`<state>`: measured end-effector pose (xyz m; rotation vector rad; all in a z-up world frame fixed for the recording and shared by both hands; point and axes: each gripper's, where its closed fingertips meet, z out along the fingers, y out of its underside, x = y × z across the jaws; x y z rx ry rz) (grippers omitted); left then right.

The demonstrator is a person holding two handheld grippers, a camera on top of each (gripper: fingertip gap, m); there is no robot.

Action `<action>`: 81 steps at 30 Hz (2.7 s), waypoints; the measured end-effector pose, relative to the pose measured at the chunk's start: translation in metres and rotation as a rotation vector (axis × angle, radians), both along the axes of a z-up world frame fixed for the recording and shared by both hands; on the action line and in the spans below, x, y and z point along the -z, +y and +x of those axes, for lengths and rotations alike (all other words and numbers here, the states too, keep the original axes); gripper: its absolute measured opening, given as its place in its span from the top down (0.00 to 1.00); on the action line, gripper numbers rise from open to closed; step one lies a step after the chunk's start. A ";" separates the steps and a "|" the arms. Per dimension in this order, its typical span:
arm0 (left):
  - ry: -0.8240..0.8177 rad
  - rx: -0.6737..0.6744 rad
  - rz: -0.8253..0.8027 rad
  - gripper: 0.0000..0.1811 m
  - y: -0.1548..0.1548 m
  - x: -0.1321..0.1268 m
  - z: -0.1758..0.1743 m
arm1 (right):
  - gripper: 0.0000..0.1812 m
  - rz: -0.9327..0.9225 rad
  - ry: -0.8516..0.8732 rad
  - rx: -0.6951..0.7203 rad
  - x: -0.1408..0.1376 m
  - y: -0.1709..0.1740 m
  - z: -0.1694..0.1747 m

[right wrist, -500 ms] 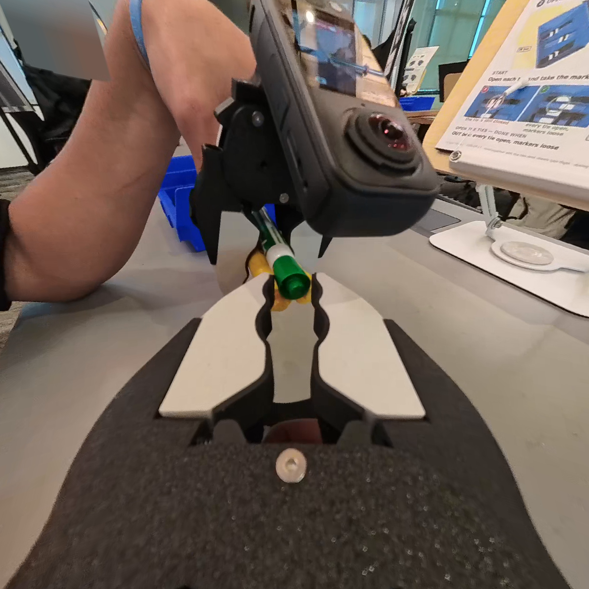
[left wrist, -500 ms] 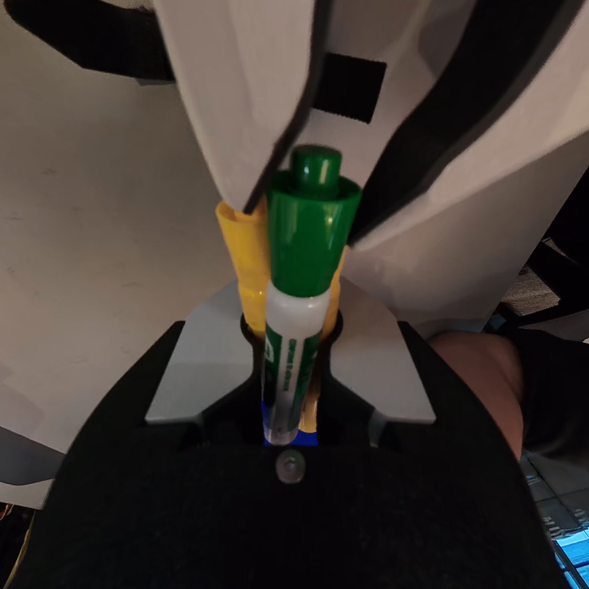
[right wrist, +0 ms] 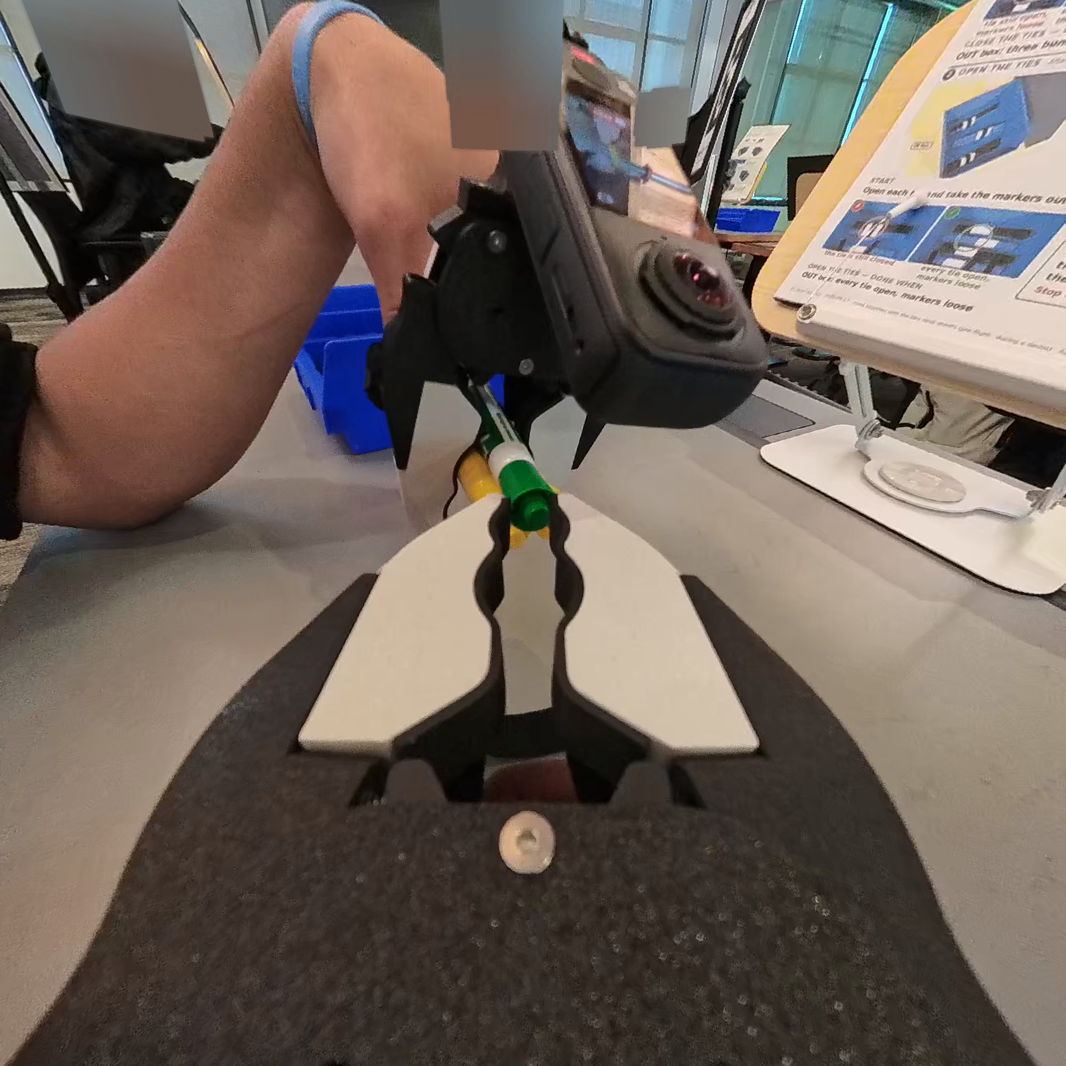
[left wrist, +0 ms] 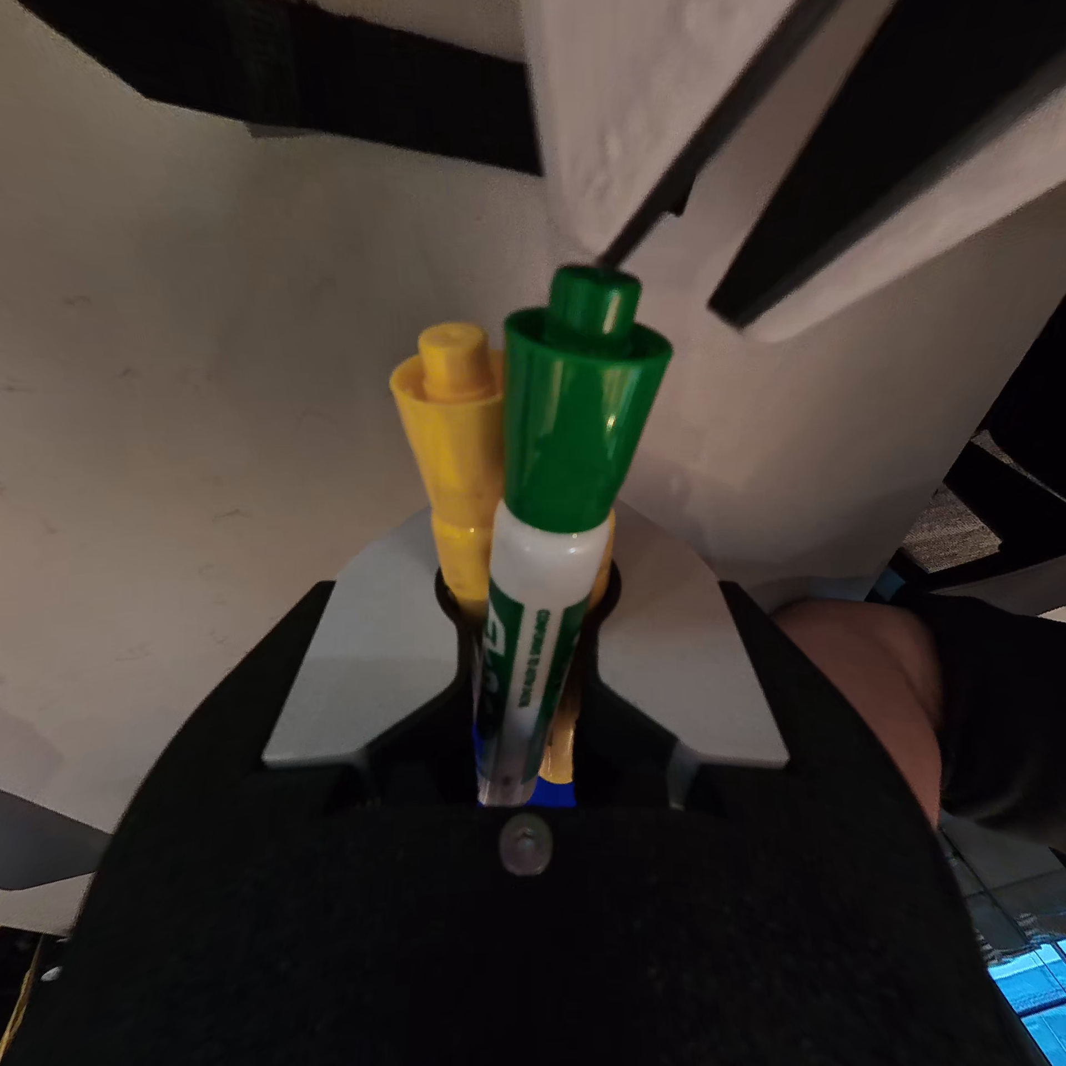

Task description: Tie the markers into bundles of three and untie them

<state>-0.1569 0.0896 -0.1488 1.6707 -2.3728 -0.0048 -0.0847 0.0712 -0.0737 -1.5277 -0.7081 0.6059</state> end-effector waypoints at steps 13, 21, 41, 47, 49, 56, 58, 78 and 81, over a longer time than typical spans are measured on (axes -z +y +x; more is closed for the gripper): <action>-0.056 -0.023 -0.014 0.78 0.002 -0.003 0.008 | 0.85 -0.118 -0.059 0.000 0.013 -0.005 0.010; -0.189 -0.136 -0.143 0.78 0.001 -0.021 0.022 | 0.72 -0.554 -0.198 -0.168 0.048 -0.067 0.009; 0.276 -0.590 -0.030 0.78 -0.003 -0.022 -0.038 | 0.77 -0.317 0.044 -0.079 0.024 -0.054 0.008; 0.293 -0.387 -0.011 0.78 -0.035 -0.040 -0.024 | 0.78 -0.084 0.246 -0.123 -0.028 -0.020 -0.016; 0.295 -0.347 -0.010 0.78 -0.044 -0.042 -0.023 | 0.78 -0.069 0.265 -0.171 -0.033 -0.022 -0.021; 0.237 -0.291 -0.049 0.78 -0.066 -0.032 -0.014 | 0.87 0.003 0.181 -0.158 -0.029 -0.034 -0.031; 0.225 -0.289 -0.064 0.78 -0.071 -0.027 -0.013 | 0.91 0.013 0.124 -0.134 -0.024 -0.034 -0.032; 0.112 -0.227 -0.004 0.77 -0.074 0.000 -0.026 | 0.89 -0.076 -0.033 -0.210 0.009 -0.045 -0.050; 0.099 -0.221 0.006 0.78 -0.073 -0.001 -0.029 | 0.89 -0.084 -0.027 -0.228 0.012 -0.048 -0.044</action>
